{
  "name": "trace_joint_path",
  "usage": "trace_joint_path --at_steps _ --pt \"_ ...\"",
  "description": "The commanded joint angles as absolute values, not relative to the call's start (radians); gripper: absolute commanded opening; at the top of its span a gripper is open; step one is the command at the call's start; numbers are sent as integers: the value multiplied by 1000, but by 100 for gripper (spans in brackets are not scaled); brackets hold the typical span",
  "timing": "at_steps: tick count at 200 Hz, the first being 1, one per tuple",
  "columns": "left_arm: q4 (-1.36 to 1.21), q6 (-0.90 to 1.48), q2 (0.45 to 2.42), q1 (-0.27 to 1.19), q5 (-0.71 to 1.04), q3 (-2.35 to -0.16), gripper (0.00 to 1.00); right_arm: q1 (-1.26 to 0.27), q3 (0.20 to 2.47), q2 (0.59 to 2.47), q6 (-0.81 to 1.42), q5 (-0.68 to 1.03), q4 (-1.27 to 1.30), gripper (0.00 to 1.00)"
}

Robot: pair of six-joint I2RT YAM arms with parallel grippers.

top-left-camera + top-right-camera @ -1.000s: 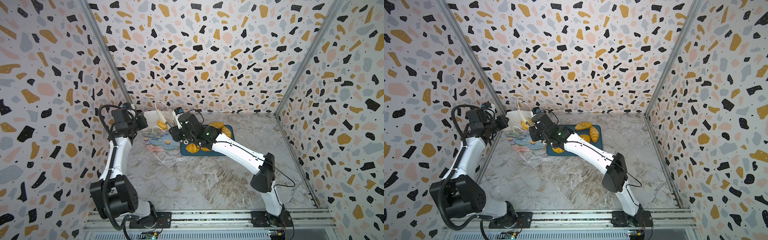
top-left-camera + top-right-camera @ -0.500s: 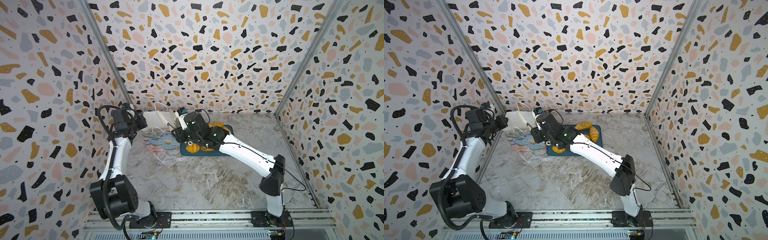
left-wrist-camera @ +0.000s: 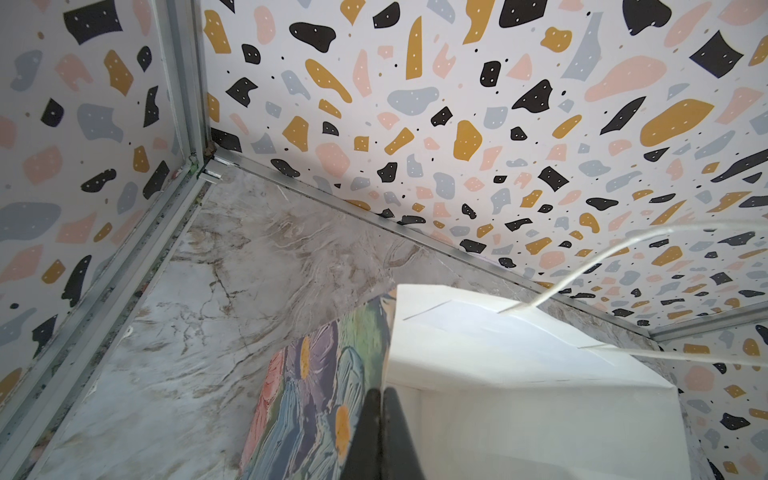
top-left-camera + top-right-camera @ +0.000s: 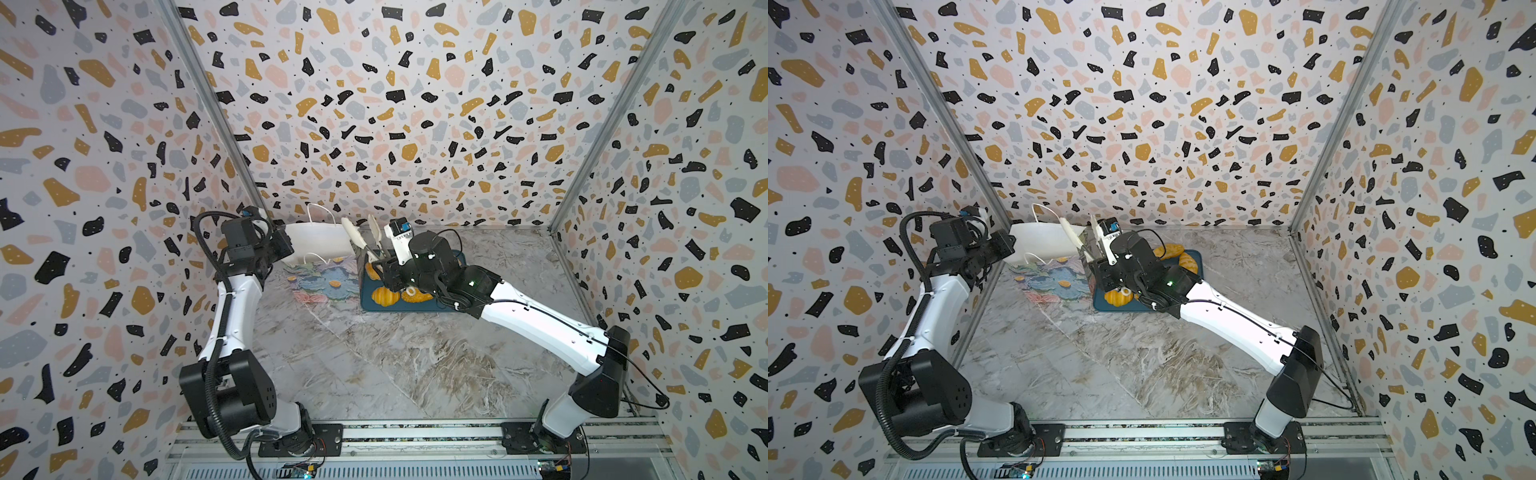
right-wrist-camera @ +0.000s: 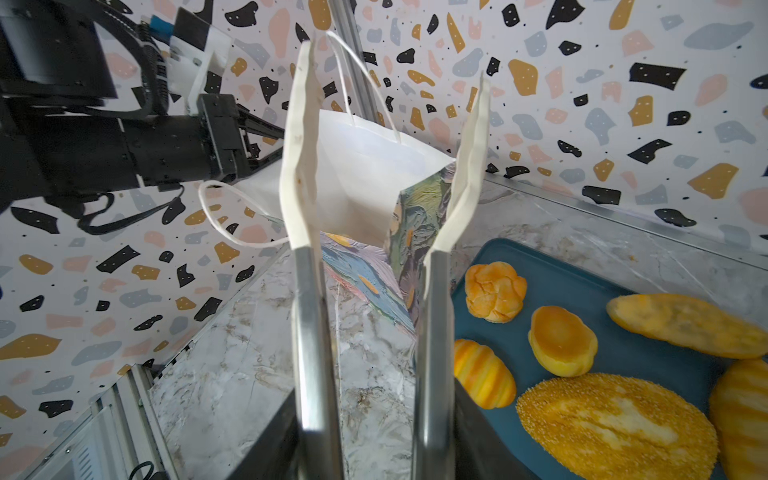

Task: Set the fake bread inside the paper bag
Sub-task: 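Withdraw the empty tongs with the right gripper back toward the tray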

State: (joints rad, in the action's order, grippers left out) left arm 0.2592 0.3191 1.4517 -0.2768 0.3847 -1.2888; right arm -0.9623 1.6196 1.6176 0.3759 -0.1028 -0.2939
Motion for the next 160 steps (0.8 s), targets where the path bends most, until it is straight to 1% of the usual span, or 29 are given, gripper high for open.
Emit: trace_joint_path --at_steps 1,79,160 --pt "217 322 1435 -285 400 -1279 0 -931 1578 1528 368 -124 -232 50" --pt "215 329 1442 -288 406 -1282 0 -806 1357 1391 354 -131 -249 52" --pt "211 331 1442 -288 403 -1274 0 -669 1281 1380 360 -99 -342 54"
